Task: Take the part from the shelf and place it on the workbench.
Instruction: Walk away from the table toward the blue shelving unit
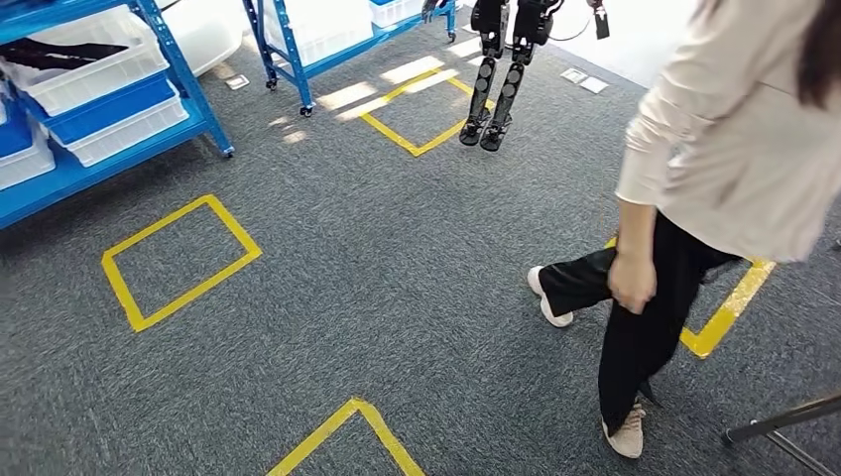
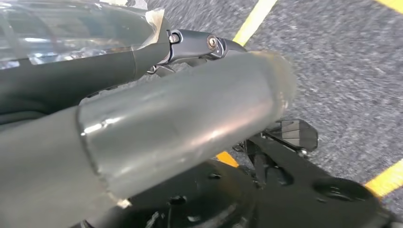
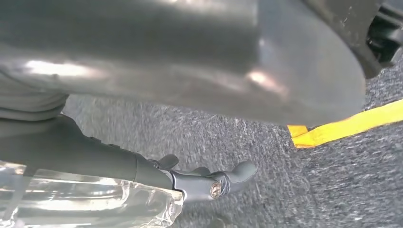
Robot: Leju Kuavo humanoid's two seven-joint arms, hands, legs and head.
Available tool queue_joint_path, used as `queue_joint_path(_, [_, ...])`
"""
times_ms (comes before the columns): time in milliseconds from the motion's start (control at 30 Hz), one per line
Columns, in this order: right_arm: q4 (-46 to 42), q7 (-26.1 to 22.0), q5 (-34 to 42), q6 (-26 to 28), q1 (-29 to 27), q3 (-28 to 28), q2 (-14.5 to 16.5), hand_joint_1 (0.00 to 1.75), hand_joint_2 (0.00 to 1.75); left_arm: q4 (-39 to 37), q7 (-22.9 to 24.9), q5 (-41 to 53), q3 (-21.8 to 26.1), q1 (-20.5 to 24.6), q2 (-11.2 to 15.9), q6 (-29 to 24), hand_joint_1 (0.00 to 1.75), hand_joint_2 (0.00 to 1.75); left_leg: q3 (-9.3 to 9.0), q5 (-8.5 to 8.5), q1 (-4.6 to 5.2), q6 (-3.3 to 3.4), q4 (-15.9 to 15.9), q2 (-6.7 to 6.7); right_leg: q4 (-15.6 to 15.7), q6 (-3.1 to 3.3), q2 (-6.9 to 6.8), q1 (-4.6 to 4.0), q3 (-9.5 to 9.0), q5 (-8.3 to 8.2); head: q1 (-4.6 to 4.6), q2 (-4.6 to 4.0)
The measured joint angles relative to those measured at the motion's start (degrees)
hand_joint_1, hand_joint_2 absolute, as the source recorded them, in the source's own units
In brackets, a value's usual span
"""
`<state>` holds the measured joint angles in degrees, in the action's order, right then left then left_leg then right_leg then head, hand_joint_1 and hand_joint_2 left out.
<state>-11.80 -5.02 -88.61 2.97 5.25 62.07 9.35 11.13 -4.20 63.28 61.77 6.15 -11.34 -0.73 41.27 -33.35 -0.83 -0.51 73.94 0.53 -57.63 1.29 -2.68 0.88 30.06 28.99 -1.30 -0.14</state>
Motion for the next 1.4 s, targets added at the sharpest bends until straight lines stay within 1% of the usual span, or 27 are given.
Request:
queue_joint_path(33, [0.00, -0.02, 0.00, 0.00, 0.07, 0.00, 0.02, 0.00, 0.00, 0.00, -0.01, 0.11, 0.00, -0.07, 0.01, 0.02, 0.00, 0.00, -0.96, 1.41, 0.00, 0.09, -1.82, -0.29, 0.00, 0.02, -0.69, -0.05, -0.10, 0.10, -0.01, 0.00])
queue_joint_path(67, [0.00, -0.04, 0.00, 0.00, 0.14, -0.01, 0.06, 0.00, 0.00, 0.00, -0.04, 0.21, 0.00, -0.09, 0.03, 0.03, 0.00, 0.00, -2.91, 3.38, 0.03, 0.30, -5.48, -1.05, 0.00, -0.01, -1.33, -0.11, -0.27, 0.23, -0.02, 0.00])
queue_joint_path(133, [0.00, -0.09, -0.01, 0.00, 0.25, -0.02, 0.14, 0.00, 0.00, 0.00, -0.10, 0.32, 0.00, 0.05, 0.10, 0.03, 0.00, 0.00, -6.84, 6.11, 0.39, 0.92, -12.91, -3.74, -0.03, -0.38, -2.38, -0.51, -0.61, 0.61, 0.02, 0.01])
queue_joint_path(167, [0.00, -0.12, -0.01, 0.00, 0.29, -0.02, 0.16, 0.00, 0.00, 0.00, -0.13, 0.33, 0.00, 0.15, 0.15, 0.03, 0.00, 0.00, -7.83, 6.57, 0.62, 1.21, -14.89, -4.61, -0.03, -0.63, -2.86, -0.72, -0.74, 0.78, 0.09, 0.01])
queue_joint_path(200, [0.00, -0.14, -0.02, 0.00, 0.32, -0.02, 0.17, 0.00, 0.00, 0.00, -0.14, 0.34, 0.00, 0.23, 0.19, 0.03, 0.00, 0.00, -8.06, 6.52, 0.88, 1.46, -15.56, -4.83, 0.03, -0.87, -3.35, -0.89, -0.86, 0.89, 0.16, 0.01])
queue_joint_path(300, [0.00, -0.18, -0.03, 0.00, 0.53, -0.07, 0.21, 0.00, 0.00, 0.00, -0.15, 0.38, 0.00, 0.20, 0.26, 0.03, 0.00, 0.00, -8.18, 6.99, 0.77, 2.32, -16.22, -2.89, 0.18, -1.59, -4.36, -1.15, -1.22, 1.18, 0.23, 0.01])
queue_joint_path(367, [0.00, -0.19, -0.04, 0.00, 0.58, -0.10, 0.21, 0.00, 0.00, 0.00, -0.16, 0.39, 0.00, 0.21, 0.24, 0.03, 0.00, 0.00, -8.49, 7.46, 0.38, 2.86, -16.79, -1.96, -1.91, -1.82, -1.93, -1.03, -0.43, 2.42, 0.33, 0.01])
queue_joint_path(433, [0.00, -0.20, -0.04, 0.00, 0.47, -0.10, 0.20, 0.00, 0.00, 0.00, -0.17, 0.39, 0.00, 0.34, 0.21, 0.03, 0.00, 0.00, -8.44, 7.66, 0.34, 3.12, -16.94, -0.71, -8.29, -1.56, 1.12, -0.65, 2.55, 5.33, 0.40, 0.01])
queue_joint_path(500, [0.00, -0.20, -0.04, 0.00, 0.23, -0.09, 0.19, 0.00, 0.00, 0.00, -0.17, 0.40, 0.00, 0.37, 0.20, 0.04, 0.00, 0.00, -8.36, 7.70, 0.32, 3.18, -16.91, 0.90, -15.24, -1.54, 2.03, -0.51, 6.13, 7.68, 0.39, 0.01])
queue_joint_path(533, [0.00, -0.20, -0.04, 0.00, 0.14, -0.09, 0.18, 0.00, 0.00, 0.00, -0.17, 0.40, 0.00, 0.32, 0.20, 0.05, 0.00, 0.00, -8.39, 7.70, 0.31, 3.17, -16.89, 1.75, -16.30, -1.86, 2.15, -0.44, 6.86, 7.57, 0.38, 0.01])
queue_joint_path(567, [0.00, -0.20, -0.04, 0.00, 0.10, -0.10, 0.14, 0.00, 0.00, 0.00, -0.17, 0.41, 0.00, 0.26, 0.19, 0.05, 0.00, 0.00, -8.46, 7.70, 0.30, 3.14, -16.85, 2.64, -14.74, -2.38, 2.35, -0.35, 6.38, 6.33, 0.38, 0.01])
queue_joint_path(633, [0.00, -0.21, -0.07, 0.00, 0.13, -0.10, 0.04, 0.00, 0.00, 0.00, -0.16, 0.41, 0.00, 0.22, 0.13, 0.04, 0.00, 0.00, -8.59, 7.66, 0.26, 2.90, -16.75, 4.34, -6.83, -3.39, 3.92, 0.10, 3.25, 2.43, 0.40, 0.01])
queue_joint_path(667, [0.01, -0.22, -0.10, -0.01, 0.15, -0.10, -0.01, 0.00, 0.00, 0.00, -0.15, 0.41, 0.00, 0.22, 0.10, 0.03, 0.00, 0.00, -8.59, 7.60, 0.33, 2.64, -16.64, 5.10, -3.21, -3.48, 4.86, 0.18, 1.84, 0.86, 0.43, 0.01])
queue_joint_path(733, [0.02, -0.28, -0.18, -0.02, 0.25, -0.11, -0.02, 0.00, 0.00, 0.00, -0.13, 0.40, 0.00, 0.17, 0.09, -0.01, 0.00, 0.00, -8.39, 7.57, 0.46, 2.02, -16.53, 6.07, -0.44, -2.88, 5.79, 0.07, 0.71, -0.30, 0.42, 0.01])
queue_joint_path(800, [0.02, -0.33, -0.23, -0.04, 0.40, -0.19, 0.07, 0.00, 0.00, 0.00, -0.13, 0.39, 0.01, -0.01, 0.13, -0.04, 0.00, 0.00, -8.12, 7.66, 0.33, 1.48, -16.54, 6.68, -0.38, -2.04, 4.85, -0.01, 0.47, -0.58, 0.39, 0.01])
queue_joint_path(867, [0.02, -0.34, -0.29, -0.12, 0.46, -0.37, 0.22, 0.00, 0.00, 0.00, -0.13, 0.39, 0.01, -0.13, 0.19, -0.05, 0.00, 0.00, -7.28, 6.51, 0.24, 1.00, -14.88, 4.80, -0.19, -1.13, 3.76, 0.21, 0.35, -0.79, 0.23, 0.01])
queue_joint_path(933, [0.02, -0.35, -0.35, -0.21, 0.38, -0.51, 0.31, 0.00, 0.00, 0.00, -0.13, 0.39, 0.01, -0.01, 0.20, -0.06, 0.00, 0.00, -4.53, 3.12, 0.25, 0.55, -8.95, 1.55, -0.08, -0.30, 2.41, 0.10, 0.31, -0.75, -0.08, 0.01])
queue_joint_path(1000, [0.02, -0.35, -0.37, -0.24, 0.16, -0.52, 0.31, 0.00, 0.00, 0.00, -0.13, 0.39, 0.00, 0.07, 0.18, -0.06, 0.00, 0.00, -0.98, -0.09, 0.13, 0.20, -1.70, 0.27, -0.10, 0.05, 0.96, -0.16, 0.34, -0.58, -0.22, 0.01])
queue_joint_path(1033, [0.02, -0.35, -0.37, -0.26, 0.11, -0.53, 0.30, 0.00, 0.00, 0.00, -0.13, 0.39, 0.00, 0.02, 0.17, -0.06, 0.00, 0.00, -0.03, -0.44, 0.09, 0.12, 0.20, 0.06, -0.10, 0.14, 0.20, -0.25, 0.33, -0.51, -0.22, 0.01])
queue_joint_path(1067, [0.02, -0.35, -0.37, -0.30, 0.14, -0.54, 0.30, 0.00, 0.00, 0.00, -0.13, 0.39, 0.00, -0.05, 0.17, -0.06, 0.00, 0.00, -0.27, 0.41, 0.07, 0.13, -0.25, -0.15, -0.11, 0.20, -0.54, -0.30, 0.28, -0.45, -0.22, 0.01])
queue_joint_path(1100, [0.02, -0.36, -0.38, -0.33, 0.21, -0.55, 0.32, 0.00, 0.00, 0.00, -0.13, 0.39, 0.00, -0.10, 0.17, -0.06, 0.00, 0.00, -1.67, 2.11, 0.08, 0.27, -2.88, -0.57, -0.11, 0.23, -1.25, -0.35, 0.18, -0.38, -0.22, 0.01])
queue_joint_path(1167, [0.02, -0.36, -0.39, -0.39, 0.37, -0.58, 0.42, 0.00, 0.00, 0.00, -0.13, 0.39, 0.00, 0.00, 0.21, -0.06, 0.00, 0.00, -6.06, 5.66, 0.41, 0.88, -10.96, -3.15, -0.14, 0.11, -2.53, -0.67, -0.14, -0.14, -0.21, 0.01])
queue_joint_path(1233, [0.02, -0.36, -0.39, -0.41, 0.43, -0.61, 0.46, 0.00, 0.00, 0.00, -0.14, 0.39, 0.00, 0.24, 0.27, -0.06, 0.00, 0.00, -8.30, 6.73, 0.93, 1.48, -15.38, -5.07, -0.15, -0.27, -3.54, -1.05, -0.38, 0.14, -0.11, 0.01])
queue_joint_path(1267, [0.02, -0.36, -0.39, -0.41, 0.46, -0.62, 0.48, 0.00, 0.00, 0.00, -0.14, 0.39, 0.01, 0.31, 0.31, -0.06, 0.00, 0.00, -8.39, 6.65, 1.17, 1.69, -15.89, -5.02, -0.09, -0.52, -4.13, -1.18, -0.49, 0.25, -0.06, 0.01])
queue_joint_path(1300, [0.02, -0.35, -0.39, -0.42, 0.54, -0.63, 0.48, 0.00, 0.00, 0.00, -0.14, 0.39, 0.01, 0.30, 0.32, -0.07, 0.00, 0.00, -8.30, 6.79, 1.21, 1.94, -16.07, -4.22, 0.03, -0.74, -4.74, -1.20, -0.68, 0.30, -0.04, 0.01])
queue_joint_path(1333, [0.02, -0.35, -0.40, -0.42, 0.61, -0.64, 0.48, 0.00, 0.00, 0.00, -0.14, 0.39, 0.02, 0.25, 0.30, -0.07, 0.00, 0.00, -8.40, 7.04, 1.07, 2.19, -16.36, -3.59, -0.11, -1.02, -4.62, -1.20, -0.67, 0.48, -0.06, 0.01])
queue_joint_path(1400, [0.02, -0.33, -0.46, -0.46, 0.66, -0.66, 0.48, 0.00, 0.00, 0.00, -0.11, 0.37, 0.02, 0.25, 0.25, -0.07, 0.00, 0.00, -8.60, 7.68, 0.61, 2.84, -16.99, -2.20, -2.83, -1.34, -1.80, -1.07, 0.42, 2.07, 0.05, 0.01])
